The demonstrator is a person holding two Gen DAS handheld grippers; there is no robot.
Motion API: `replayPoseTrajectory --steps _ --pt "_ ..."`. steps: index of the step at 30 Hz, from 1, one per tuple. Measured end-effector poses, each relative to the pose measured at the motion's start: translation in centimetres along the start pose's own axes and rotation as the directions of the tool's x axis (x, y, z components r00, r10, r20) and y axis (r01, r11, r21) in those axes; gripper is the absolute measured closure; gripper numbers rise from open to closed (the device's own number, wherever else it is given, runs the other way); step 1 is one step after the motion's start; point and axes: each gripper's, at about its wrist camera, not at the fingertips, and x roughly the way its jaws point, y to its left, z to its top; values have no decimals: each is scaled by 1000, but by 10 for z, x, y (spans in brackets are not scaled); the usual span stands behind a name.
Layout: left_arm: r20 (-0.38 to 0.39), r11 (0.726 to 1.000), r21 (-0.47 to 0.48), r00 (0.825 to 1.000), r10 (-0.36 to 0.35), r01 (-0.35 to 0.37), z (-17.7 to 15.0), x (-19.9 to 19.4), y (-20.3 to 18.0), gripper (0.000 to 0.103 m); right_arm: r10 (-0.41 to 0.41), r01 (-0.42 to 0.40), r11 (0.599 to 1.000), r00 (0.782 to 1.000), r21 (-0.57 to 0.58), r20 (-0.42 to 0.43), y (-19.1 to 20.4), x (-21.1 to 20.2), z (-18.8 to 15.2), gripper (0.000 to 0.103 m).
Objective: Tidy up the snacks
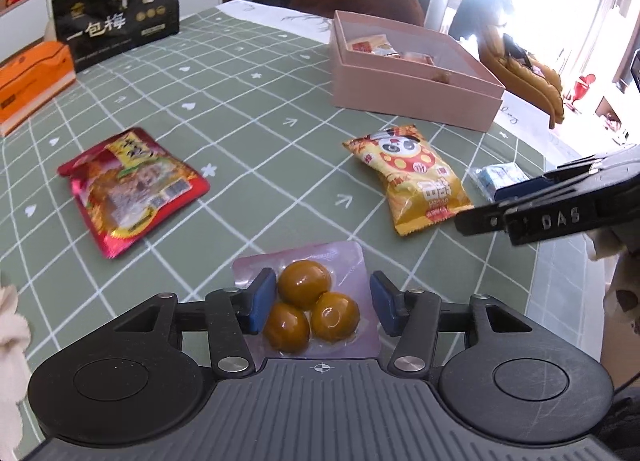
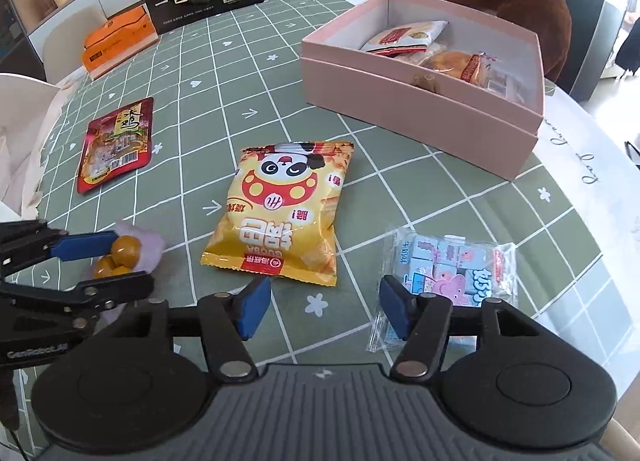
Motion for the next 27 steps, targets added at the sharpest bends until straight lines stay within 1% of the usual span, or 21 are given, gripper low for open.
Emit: replayPoseTrajectory --steps 3,6,9,12,14,15,17,18,21,24,25,27 --pt "14 1000 -31 1000 -2 2 -5 -4 5 46 1 -1 1000 1000 4 5 -2 -4 1 42" --pt "21 998 -60 1000 -13 14 -8 -6 9 46 -4 4 1000 999 -7 37 -1 -12 7 42" --pt "24 998 -67 1000 -20 22 -8 -6 11 45 4 -2 999 998 -37 60 4 -16 16 42" --pt "25 997 -72 999 -30 32 -11 -6 13 45 17 -13 998 998 -68 62 16 -10 30 42" --pt "26 998 -59 999 -27 28 -11 -6 11 44 14 -9 997 998 -76 63 25 -1 41 42" --pt "24 999 -45 999 -22 23 -12 -6 9 44 9 -5 997 998 -73 56 28 6 47 41" --pt "15 1000 -15 1000 -13 13 -12 -4 5 44 5 -5 998 1000 -55 11 32 23 56 40" --pt "10 1000 -6 1000 -10 10 -12 -3 4 45 -1 1 999 1000 -45 -12 33 30 59 35" --pt "12 1000 -13 1000 -13 13 -13 -4 5 45 -41 39 998 998 -48 -47 37 44 58 31" --pt "16 999 -35 1000 -26 27 -13 -4 8 45 -38 36 998 998 -45 -46 34 45 54 31" --pt "18 999 -38 999 -29 29 -13 -4 9 45 -30 28 999 998 -41 -58 33 45 52 31" --pt "20 999 -39 999 -31 32 -13 -4 9 45 -35 32 998 998 -50 -55 32 42 49 36"
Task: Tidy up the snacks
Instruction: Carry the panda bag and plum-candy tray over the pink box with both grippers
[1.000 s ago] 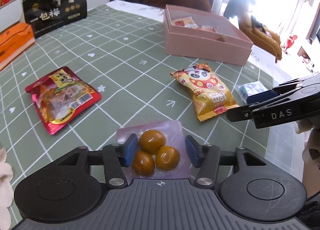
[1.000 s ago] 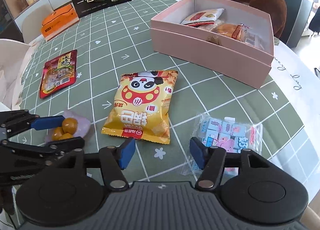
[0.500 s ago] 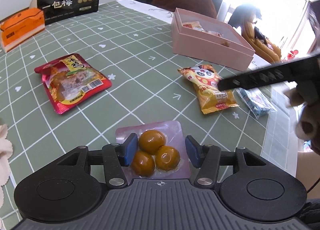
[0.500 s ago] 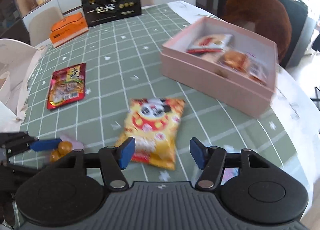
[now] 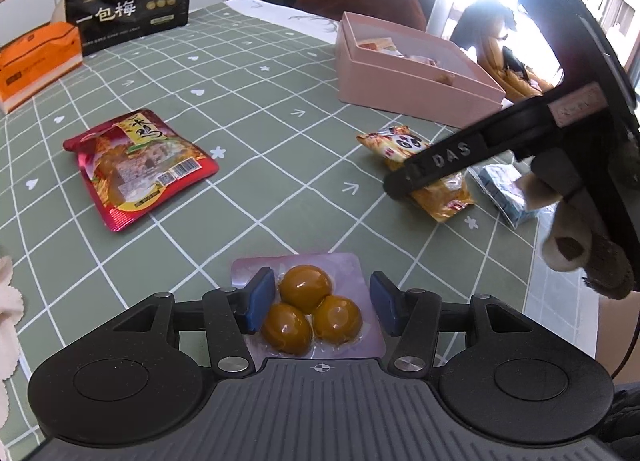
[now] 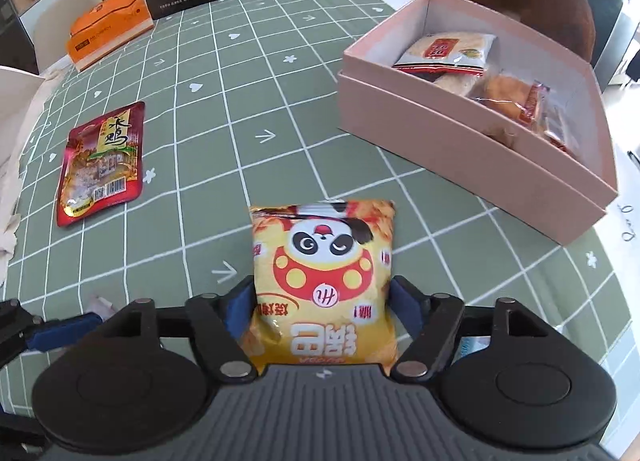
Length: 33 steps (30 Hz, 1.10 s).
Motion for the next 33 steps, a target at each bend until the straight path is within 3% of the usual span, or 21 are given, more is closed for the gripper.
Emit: replayPoseTrajectory --steps 4,9,17,19,23,24,25,33 --pt "1 1000 12 1000 -4 3 0 1 0 45 -4 6 999 999 -47 43 2 -18 -9 44" --pt "-17 999 43 1000 -1 2 -1 0 -2 45 27 -24 998 997 -52 72 -3 -47 -19 45" --pt "-19 998 64 1000 6 -5 -4 -1 -6 44 -32 37 998 995 -48 93 -19 -70 -42 45" --pt "-23 998 61 999 34 -32 -2 -1 -8 53 -37 41 999 995 -34 89 -24 -70 -46 45" --pt "-27 999 38 999 33 -32 -1 -2 -6 57 -37 37 999 996 2 78 -32 -71 -55 45" --pt "-23 999 32 999 33 -32 -1 -3 -5 67 -35 35 999 996 7 77 -34 -71 -57 45" --pt "-19 999 22 999 28 -28 -2 -4 -4 70 -34 34 999 996 9 78 -35 -71 -59 45" --pt "13 1000 22 1000 19 -19 -11 -14 -10 70 -31 28 999 994 28 105 -41 -81 -62 45"
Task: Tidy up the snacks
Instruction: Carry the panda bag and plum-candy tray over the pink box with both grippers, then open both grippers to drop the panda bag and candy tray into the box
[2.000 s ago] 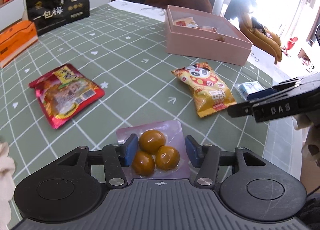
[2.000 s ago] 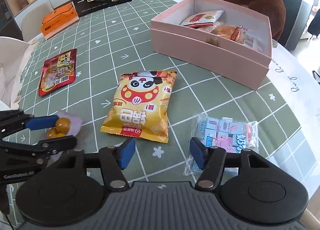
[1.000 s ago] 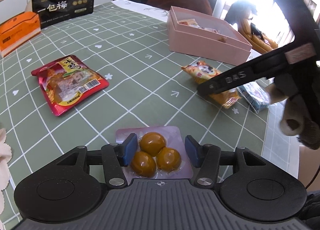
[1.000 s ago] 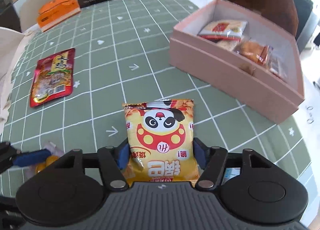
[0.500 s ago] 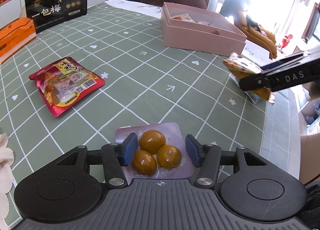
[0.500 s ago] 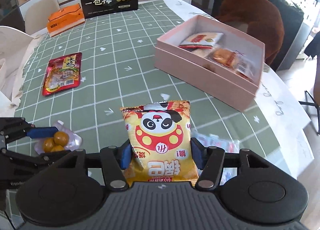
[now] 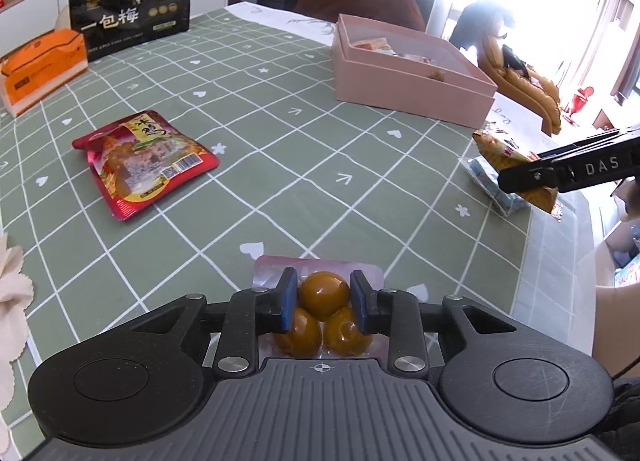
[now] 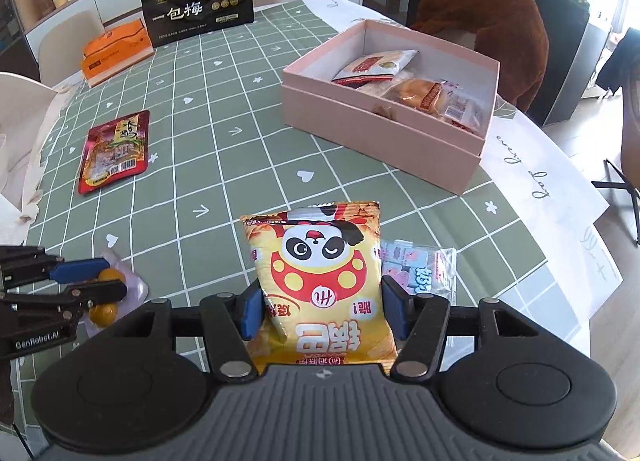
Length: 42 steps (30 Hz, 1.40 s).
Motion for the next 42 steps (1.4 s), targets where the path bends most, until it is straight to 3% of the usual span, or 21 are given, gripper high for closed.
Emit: replayPoseTrajectory --steps 6,10,16,21,23,25,27,31,36,39,42 --pt "31 999 51 999 -17 16 15 -15 -19 70 15 -15 1000 1000 16 17 -7 -6 -1 45" --pt "122 997 62 991 -46 39 43 -32 -34 71 36 -37 998 999 44 32 -18 -17 4 45" --pt "311 988 58 938 -155 144 135 -44 -48 70 6 -13 999 987 44 161 -39 -59 48 45" --pt "396 978 62 894 -209 201 215 -1 -69 70 -61 43 996 966 74 250 -72 -74 99 44" --pt "400 964 11 882 -249 267 242 28 -74 70 -84 63 994 962 87 262 -84 -69 114 44" --pt "303 933 -99 904 -302 345 264 65 -73 71 -81 56 993 963 104 256 -98 -59 124 44" --pt "260 926 -156 919 -297 344 272 89 -72 72 -71 41 991 970 129 233 -112 -43 131 44" --pt "220 955 -164 953 -211 249 255 102 -60 72 -67 33 986 975 161 213 -127 -5 139 44" --pt "94 968 -241 994 -55 77 198 102 -9 72 10 -39 982 988 183 156 -129 51 158 43" --pt "40 959 -284 999 31 -19 161 93 21 72 -23 5 986 994 168 108 -116 73 163 43" --pt "14 935 -336 992 122 -110 130 77 53 72 -26 14 990 997 142 80 -99 74 155 43"
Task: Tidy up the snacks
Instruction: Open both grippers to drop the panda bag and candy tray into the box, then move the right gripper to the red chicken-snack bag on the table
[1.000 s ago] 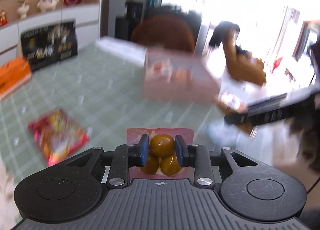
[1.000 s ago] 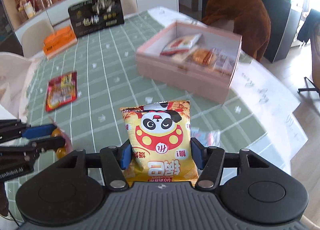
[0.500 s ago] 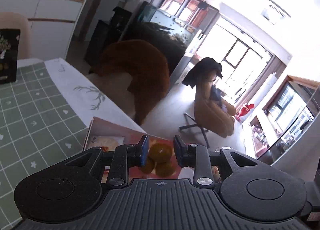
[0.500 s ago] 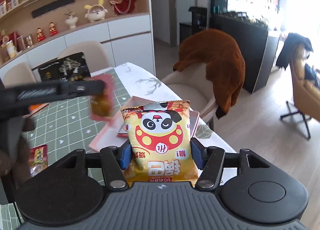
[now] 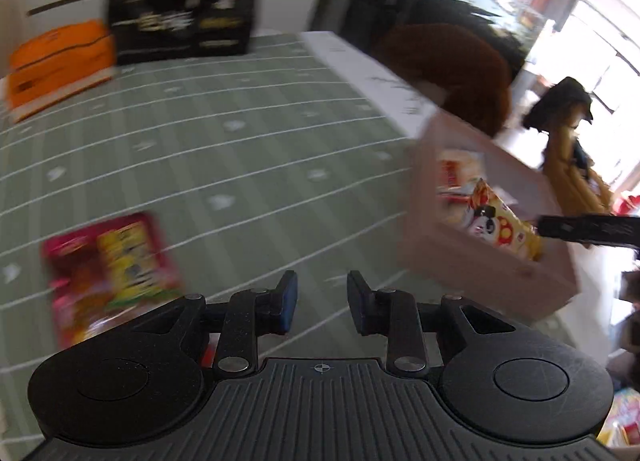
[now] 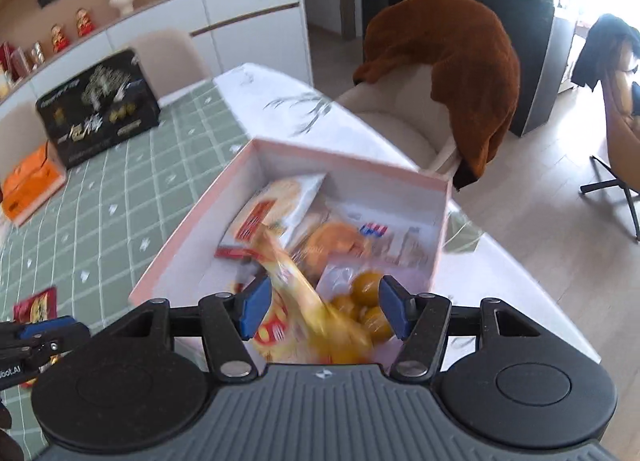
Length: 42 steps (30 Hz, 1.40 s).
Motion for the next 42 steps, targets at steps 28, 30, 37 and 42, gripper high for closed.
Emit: replayPoseTrajectory --steps 28,30,37,42 --pt "60 994 95 997 42 -47 -14 -7 65 62 -14 -7 989 990 -148 -138 78 -46 -152 39" --pt "47 989 146 999 20 -27 -24 -11 54 62 2 -24 987 990 -162 -139 88 -48 -153 39" --pt "-35 969 230 996 -87 92 -51 -26 35 63 62 -94 971 987 -220 -149 117 -48 -155 39" --pt "-80 974 159 985 -151 162 -67 -38 41 67 105 -133 968 985 -213 -138 128 -48 -150 39"
